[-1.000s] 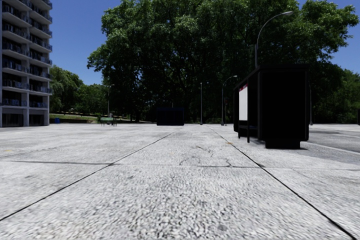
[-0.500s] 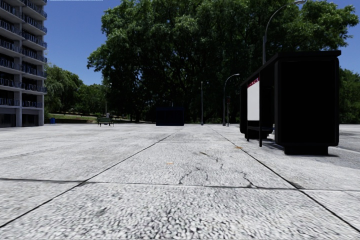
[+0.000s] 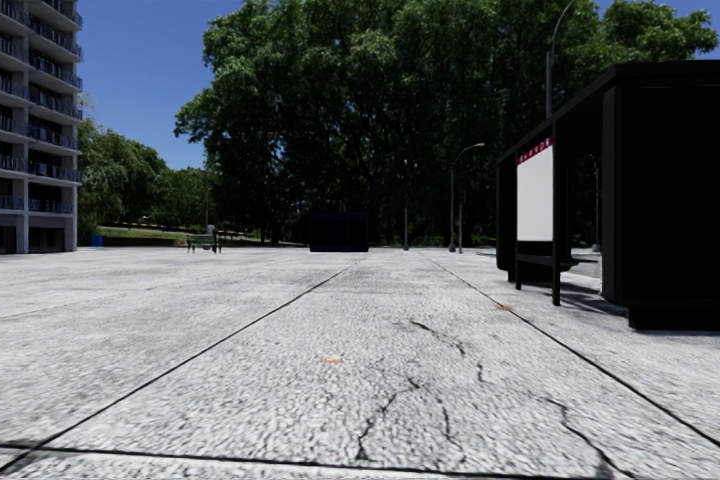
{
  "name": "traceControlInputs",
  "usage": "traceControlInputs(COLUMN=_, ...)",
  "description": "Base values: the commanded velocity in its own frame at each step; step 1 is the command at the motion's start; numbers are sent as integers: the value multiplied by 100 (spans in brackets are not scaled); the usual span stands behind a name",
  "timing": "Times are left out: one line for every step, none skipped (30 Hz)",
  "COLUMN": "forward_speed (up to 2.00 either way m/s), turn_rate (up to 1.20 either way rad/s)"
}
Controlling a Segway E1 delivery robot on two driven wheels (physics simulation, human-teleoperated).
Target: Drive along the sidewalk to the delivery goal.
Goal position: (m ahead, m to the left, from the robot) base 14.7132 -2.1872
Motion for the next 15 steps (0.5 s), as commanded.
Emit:
traceControlInputs(forward_speed=200, turn_rate=0)
traceControlInputs(forward_speed=200, turn_rate=0)
traceControlInputs(forward_speed=200, turn_rate=0)
traceControlInputs(forward_speed=200, turn_rate=0)
traceControlInputs(forward_speed=200, turn_rate=0)
traceControlInputs(forward_speed=200, turn_rate=0)
traceControlInputs(forward_speed=200, turn_rate=0)
traceControlInputs(forward_speed=200, turn_rate=0)
traceControlInputs(forward_speed=200, turn_rate=0)
traceControlInputs(forward_speed=200, turn_rate=0)
traceControlInputs(forward_speed=200, turn_rate=0)
traceControlInputs(forward_speed=200, turn_rate=0)
traceControlInputs(forward_speed=200, turn_rate=0)
traceControlInputs(forward_speed=200, turn_rate=0)
traceControlInputs(forward_speed=200, turn_rate=0)
